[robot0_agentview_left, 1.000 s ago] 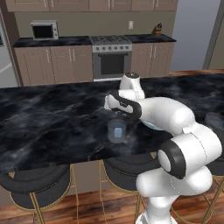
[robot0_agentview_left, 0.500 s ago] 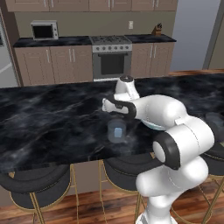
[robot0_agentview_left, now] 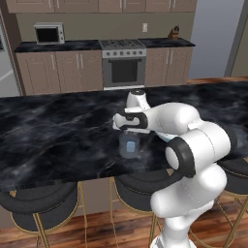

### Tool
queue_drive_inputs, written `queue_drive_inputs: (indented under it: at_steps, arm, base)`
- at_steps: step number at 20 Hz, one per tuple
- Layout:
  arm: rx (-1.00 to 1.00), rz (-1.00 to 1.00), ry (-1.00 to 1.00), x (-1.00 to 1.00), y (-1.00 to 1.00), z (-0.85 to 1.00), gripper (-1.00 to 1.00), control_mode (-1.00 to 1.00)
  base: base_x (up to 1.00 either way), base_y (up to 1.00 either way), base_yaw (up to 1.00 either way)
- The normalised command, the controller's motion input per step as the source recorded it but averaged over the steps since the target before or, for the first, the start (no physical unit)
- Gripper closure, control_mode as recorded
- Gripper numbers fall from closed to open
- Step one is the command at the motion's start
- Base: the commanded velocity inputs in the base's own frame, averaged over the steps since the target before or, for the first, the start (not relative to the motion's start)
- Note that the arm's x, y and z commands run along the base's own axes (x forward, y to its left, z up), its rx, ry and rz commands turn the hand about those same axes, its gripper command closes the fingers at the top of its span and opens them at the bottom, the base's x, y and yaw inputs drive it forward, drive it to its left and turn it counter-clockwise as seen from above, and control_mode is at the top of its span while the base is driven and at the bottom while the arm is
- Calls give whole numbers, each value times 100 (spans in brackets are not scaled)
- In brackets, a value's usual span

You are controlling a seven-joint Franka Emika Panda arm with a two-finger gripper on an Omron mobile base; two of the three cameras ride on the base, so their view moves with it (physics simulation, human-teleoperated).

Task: There are four ice cubes in the ice bowl. Place two ice cubes in each glass of water.

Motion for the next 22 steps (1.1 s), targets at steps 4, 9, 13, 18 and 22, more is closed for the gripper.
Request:
queue_drive_inputs:
  at_steps: [4,9,13,18,22]
  arm:
    - [0,0,5,0,0,-25,100,-100]
    - [0,0,1,0,0,-9,100,-100]
    - [0,0,0,11,0,0,100,-100]
    - [1,0,0,5,0,12,-100,-100]
    - [6,0,-4,0,-3,79,-100,-100]
  base:
    - [0,0,0]
    - [0,0,0]
    - [0,0,0]
    - [0,0,0]
    - [0,0,0]
